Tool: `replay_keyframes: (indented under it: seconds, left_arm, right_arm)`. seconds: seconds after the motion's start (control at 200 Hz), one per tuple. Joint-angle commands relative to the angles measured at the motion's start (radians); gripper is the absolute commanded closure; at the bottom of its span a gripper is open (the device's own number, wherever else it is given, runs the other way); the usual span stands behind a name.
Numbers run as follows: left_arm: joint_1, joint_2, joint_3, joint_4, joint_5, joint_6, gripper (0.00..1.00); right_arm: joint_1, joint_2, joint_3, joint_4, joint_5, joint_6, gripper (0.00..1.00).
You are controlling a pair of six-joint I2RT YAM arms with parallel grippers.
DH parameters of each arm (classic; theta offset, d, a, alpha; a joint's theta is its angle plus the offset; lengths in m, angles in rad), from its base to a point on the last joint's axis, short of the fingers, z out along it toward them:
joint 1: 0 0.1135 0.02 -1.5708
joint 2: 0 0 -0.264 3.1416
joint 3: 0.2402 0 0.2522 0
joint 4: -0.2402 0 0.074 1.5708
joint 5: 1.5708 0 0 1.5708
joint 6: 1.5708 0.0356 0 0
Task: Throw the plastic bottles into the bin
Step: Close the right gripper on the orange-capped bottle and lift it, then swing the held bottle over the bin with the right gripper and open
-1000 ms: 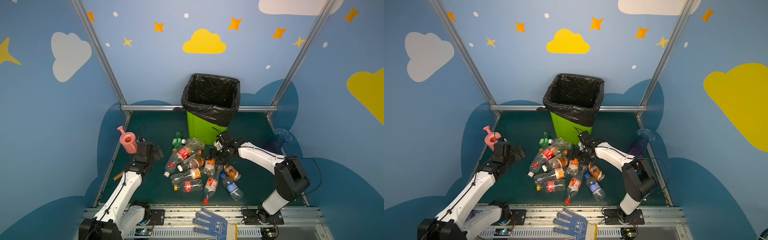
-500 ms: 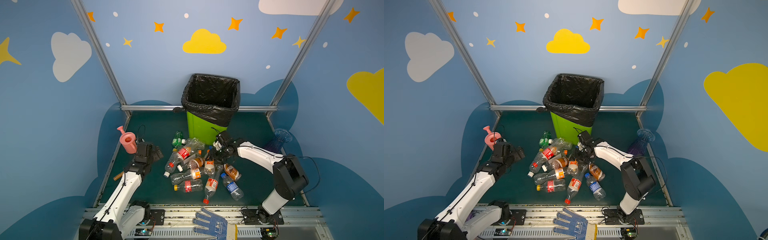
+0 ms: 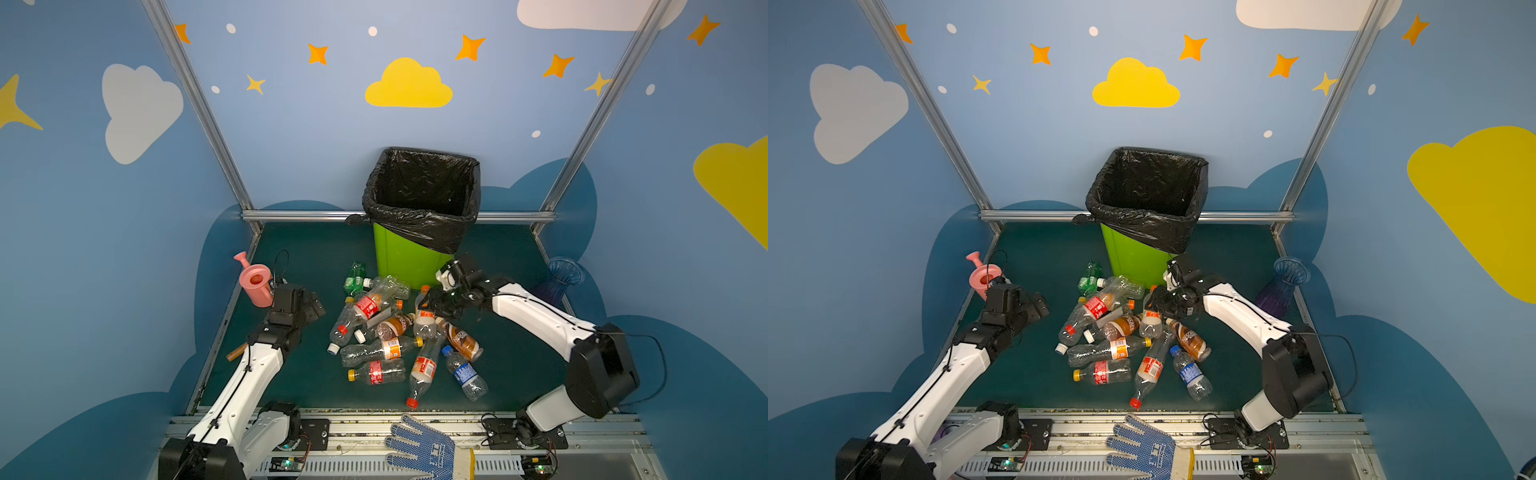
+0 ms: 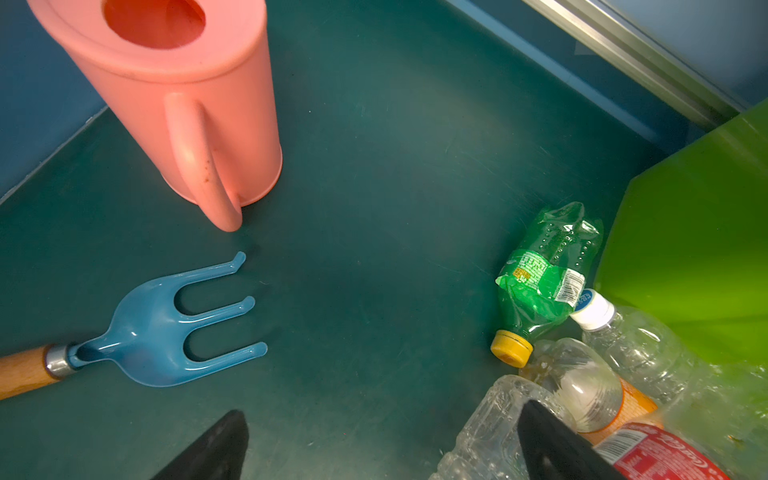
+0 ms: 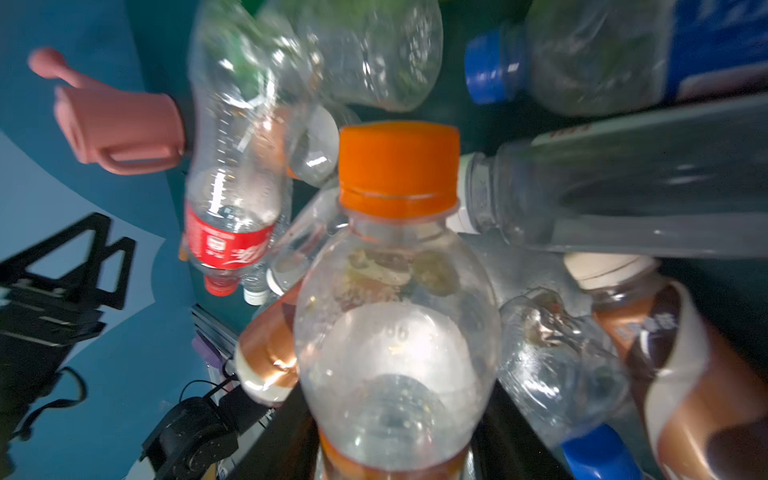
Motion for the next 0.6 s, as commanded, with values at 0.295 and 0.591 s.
replay_keyframes:
  seconds: [0.295, 0.591]
  left_arm:
    - [0.016, 0.051, -0.010, 0.045, 0.009, -0.038, 0.00]
    - [0.016, 0.098, 0.007, 0.066, 0.050, -0.043, 0.00]
  right_arm:
    - [-0.336, -0.411, 0.386, -0.193, 0.194, -0.256, 0.50]
    - [-0.498, -0.421, 0.791, 0.054, 0.291, -0.326, 0.47]
